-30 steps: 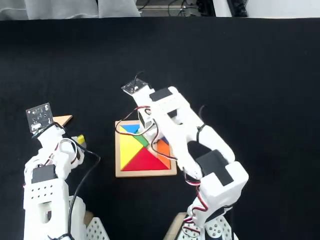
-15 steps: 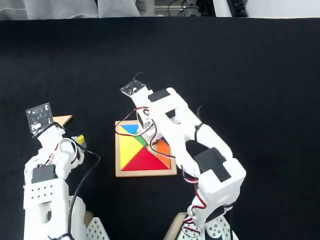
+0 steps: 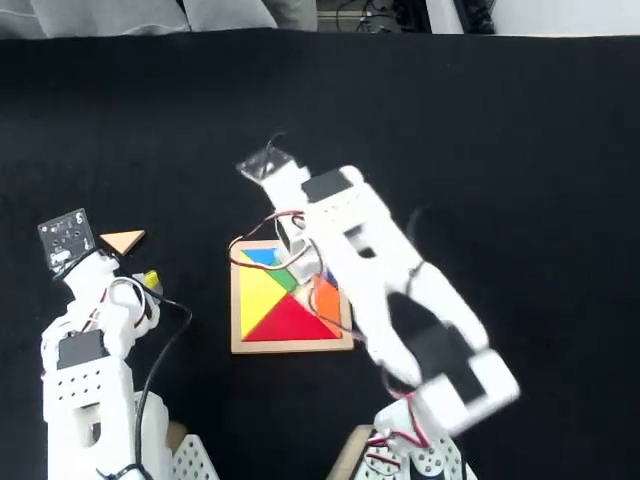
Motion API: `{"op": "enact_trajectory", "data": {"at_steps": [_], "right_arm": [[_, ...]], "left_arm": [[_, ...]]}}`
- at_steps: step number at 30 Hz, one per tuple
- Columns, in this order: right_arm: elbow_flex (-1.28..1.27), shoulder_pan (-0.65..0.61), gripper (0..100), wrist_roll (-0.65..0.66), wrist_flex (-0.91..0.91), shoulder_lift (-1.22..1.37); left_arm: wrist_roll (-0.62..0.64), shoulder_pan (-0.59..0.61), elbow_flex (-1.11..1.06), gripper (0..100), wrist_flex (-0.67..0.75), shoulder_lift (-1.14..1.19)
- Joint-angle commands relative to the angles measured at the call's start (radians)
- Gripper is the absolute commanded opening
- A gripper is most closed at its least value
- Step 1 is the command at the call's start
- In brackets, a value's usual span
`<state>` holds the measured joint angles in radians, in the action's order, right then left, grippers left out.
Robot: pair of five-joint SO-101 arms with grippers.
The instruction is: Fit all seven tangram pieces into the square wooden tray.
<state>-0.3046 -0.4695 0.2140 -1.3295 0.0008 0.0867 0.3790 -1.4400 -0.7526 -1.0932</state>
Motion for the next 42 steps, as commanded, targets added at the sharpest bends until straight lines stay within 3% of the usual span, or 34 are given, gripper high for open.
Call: {"op": "enact_trajectory", "data": {"at_steps": [1,4,10,12,14,19,26,30,34,42], "right_arm": [[-0.090,0.000,1.1,0.000,0.077,-0.199],[-0.236,0.029,1.1,0.000,0.222,-0.265],[-0.380,0.175,1.1,-0.071,0.445,-0.269],[-0.386,0.219,1.1,-0.106,0.470,-0.269],[-0.386,0.247,1.1,-0.120,0.479,-0.269],[-0.400,0.255,1.1,-0.118,0.499,-0.269],[-0.449,0.256,1.1,-0.118,0.578,-0.269],[-0.458,0.255,1.1,-0.118,0.594,-0.269],[-0.463,0.255,1.1,-0.118,0.608,-0.269],[-0.464,0.258,1.1,-0.117,0.618,-0.269]], "left_arm": [[0.011,0.062,0.071,21,-0.005,-0.014],[0.012,0.104,0.088,21,-0.005,-0.014],[0.003,0.028,0.082,21,-0.008,-0.006],[-0.087,0.024,0.105,21,-0.046,-0.008],[-0.183,0.022,0.188,21,-0.124,-0.005],[-0.186,0.038,0.573,21,-0.354,0.063],[-0.186,0.044,1.049,20,-0.555,0.554],[-0.186,0.045,1.276,4,-0.640,0.829],[-0.192,0.039,1.457,7,-0.664,1.048],[-0.192,-0.005,1.687,3,-0.660,1.412]]}}
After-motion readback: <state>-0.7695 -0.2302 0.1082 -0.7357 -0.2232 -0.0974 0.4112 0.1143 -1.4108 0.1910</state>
